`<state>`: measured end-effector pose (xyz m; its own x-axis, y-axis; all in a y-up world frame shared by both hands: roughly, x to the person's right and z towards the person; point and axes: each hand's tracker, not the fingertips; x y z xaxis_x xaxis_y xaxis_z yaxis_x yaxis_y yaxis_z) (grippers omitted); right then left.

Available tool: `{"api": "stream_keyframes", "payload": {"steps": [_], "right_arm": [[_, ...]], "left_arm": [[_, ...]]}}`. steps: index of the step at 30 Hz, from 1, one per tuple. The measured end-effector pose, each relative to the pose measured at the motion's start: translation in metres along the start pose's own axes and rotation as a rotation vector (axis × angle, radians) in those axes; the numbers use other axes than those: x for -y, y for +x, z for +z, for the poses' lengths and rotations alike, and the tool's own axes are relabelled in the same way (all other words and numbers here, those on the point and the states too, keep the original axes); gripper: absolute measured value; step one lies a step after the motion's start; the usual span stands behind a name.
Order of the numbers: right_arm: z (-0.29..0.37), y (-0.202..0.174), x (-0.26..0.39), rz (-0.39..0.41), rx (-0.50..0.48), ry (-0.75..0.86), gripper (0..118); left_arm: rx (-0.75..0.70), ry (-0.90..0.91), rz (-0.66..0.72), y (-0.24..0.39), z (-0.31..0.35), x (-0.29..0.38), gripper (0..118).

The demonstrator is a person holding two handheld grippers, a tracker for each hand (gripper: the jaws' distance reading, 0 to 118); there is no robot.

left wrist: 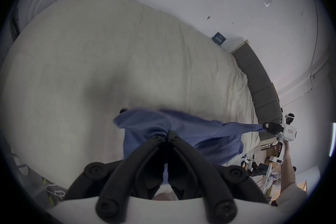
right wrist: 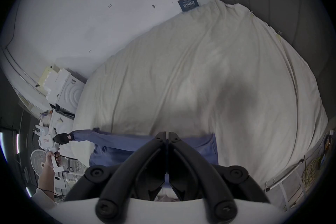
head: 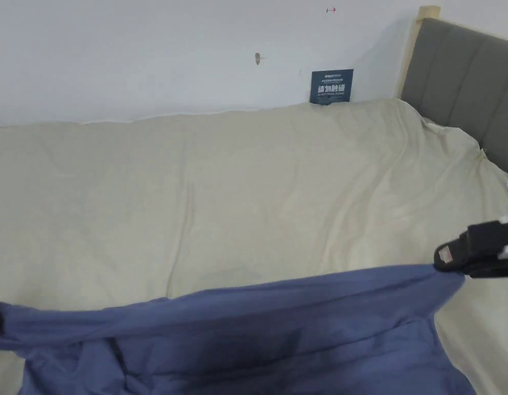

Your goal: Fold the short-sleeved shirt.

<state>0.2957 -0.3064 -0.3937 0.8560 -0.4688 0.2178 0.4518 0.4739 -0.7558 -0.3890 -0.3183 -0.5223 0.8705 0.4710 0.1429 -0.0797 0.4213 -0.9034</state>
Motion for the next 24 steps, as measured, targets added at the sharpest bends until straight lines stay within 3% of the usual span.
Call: {"api": "stream_keyframes", "payload": {"steps": [9,16,17,18,19,20,21,22,24], "right_arm": [[-0.041,0.045,0.083,-0.003,0.115,-0.143,2],[-0.062,0.050,0.108,0.011,0.170,-0.199,2],[-0.065,0.049,0.108,0.015,0.178,-0.200,3],[-0.067,0.047,0.108,0.023,0.196,-0.196,10],[-0.066,0.046,0.107,0.030,0.211,-0.192,29],[-0.064,0.044,0.107,0.050,0.264,-0.171,69],[-0.062,0.040,0.105,0.079,0.320,-0.158,92],[-0.059,0.039,0.104,0.097,0.360,-0.146,97],[-0.041,0.032,0.098,0.138,0.381,-0.080,94]], "left_arm": [[-0.024,-0.103,0.072,-0.020,-0.016,0.101,3],[-0.081,-0.140,0.098,-0.030,-0.031,0.132,3],[-0.092,-0.135,0.096,-0.030,-0.033,0.133,9],[-0.111,-0.139,0.084,-0.028,-0.036,0.133,27],[-0.138,-0.147,0.070,-0.027,-0.037,0.133,56],[-0.187,-0.145,0.049,-0.026,-0.035,0.132,93],[-0.215,-0.152,0.024,-0.023,-0.034,0.132,107],[-0.235,-0.146,0.011,-0.022,-0.031,0.132,108],[-0.210,-0.093,-0.002,-0.019,-0.014,0.129,108]]}}
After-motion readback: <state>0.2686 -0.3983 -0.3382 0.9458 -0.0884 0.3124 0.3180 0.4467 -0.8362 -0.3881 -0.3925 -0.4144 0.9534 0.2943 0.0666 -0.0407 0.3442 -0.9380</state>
